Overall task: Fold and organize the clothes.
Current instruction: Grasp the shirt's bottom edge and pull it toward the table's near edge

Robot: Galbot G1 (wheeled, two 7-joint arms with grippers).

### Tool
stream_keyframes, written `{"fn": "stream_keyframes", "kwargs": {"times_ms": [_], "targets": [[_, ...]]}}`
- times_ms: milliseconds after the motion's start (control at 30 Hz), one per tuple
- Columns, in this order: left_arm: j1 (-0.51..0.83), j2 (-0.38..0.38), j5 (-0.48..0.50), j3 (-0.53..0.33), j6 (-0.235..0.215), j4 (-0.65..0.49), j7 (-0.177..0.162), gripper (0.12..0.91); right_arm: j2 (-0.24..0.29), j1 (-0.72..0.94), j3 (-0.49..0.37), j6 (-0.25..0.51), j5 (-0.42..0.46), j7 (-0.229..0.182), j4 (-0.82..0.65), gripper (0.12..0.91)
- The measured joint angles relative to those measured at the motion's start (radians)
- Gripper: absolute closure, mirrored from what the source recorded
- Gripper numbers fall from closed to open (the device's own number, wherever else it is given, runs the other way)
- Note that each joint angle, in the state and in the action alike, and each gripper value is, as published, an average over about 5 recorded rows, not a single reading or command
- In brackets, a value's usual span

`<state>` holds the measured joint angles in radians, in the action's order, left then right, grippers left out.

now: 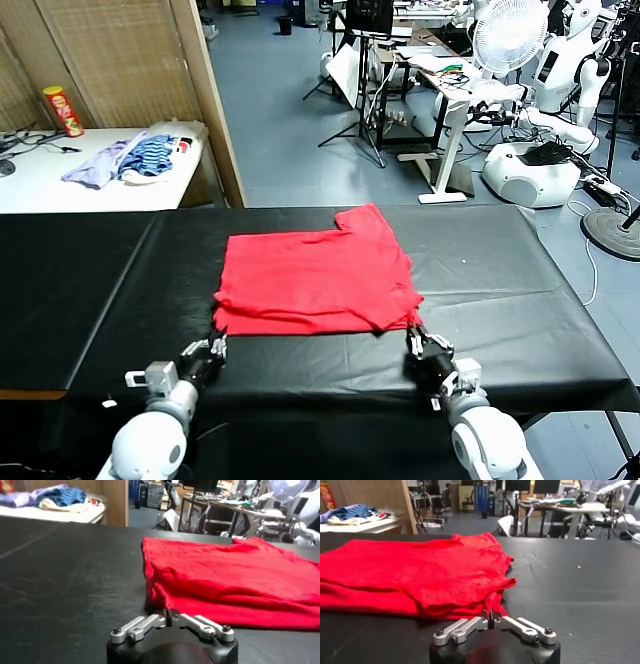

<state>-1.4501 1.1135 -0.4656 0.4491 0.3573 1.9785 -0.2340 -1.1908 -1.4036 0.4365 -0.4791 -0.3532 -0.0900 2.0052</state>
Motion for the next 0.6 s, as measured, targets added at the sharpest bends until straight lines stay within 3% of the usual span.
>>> {"fn": "stream_keyframes", "kwargs": {"times_ms": [333, 400, 533, 600], "targets": [[-0.123, -0.039, 0.033, 0.03, 0.025, 0.095, -0.009, 0.905, 0.016, -0.118, 0.029, -0.047, -0.003, -0.006, 0.111, 0.879], [-0.148, -0.04, 0.031, 0.039, 0.027, 0.113, -0.011, 0.905, 0.015, -0.143, 0.037, -0.058, -0.005, -0.005, 0.132, 0.824], [-0.196, -0.037, 0.018, 0.062, 0.036, 0.152, -0.029, 0.888, 0.02, -0.186, 0.052, -0.087, -0.013, -0.007, 0.183, 0.619], [-0.219, -0.035, 0.011, 0.076, 0.045, 0.173, -0.042, 0.821, 0.027, -0.202, 0.062, -0.108, -0.028, -0.008, 0.215, 0.502]]}}
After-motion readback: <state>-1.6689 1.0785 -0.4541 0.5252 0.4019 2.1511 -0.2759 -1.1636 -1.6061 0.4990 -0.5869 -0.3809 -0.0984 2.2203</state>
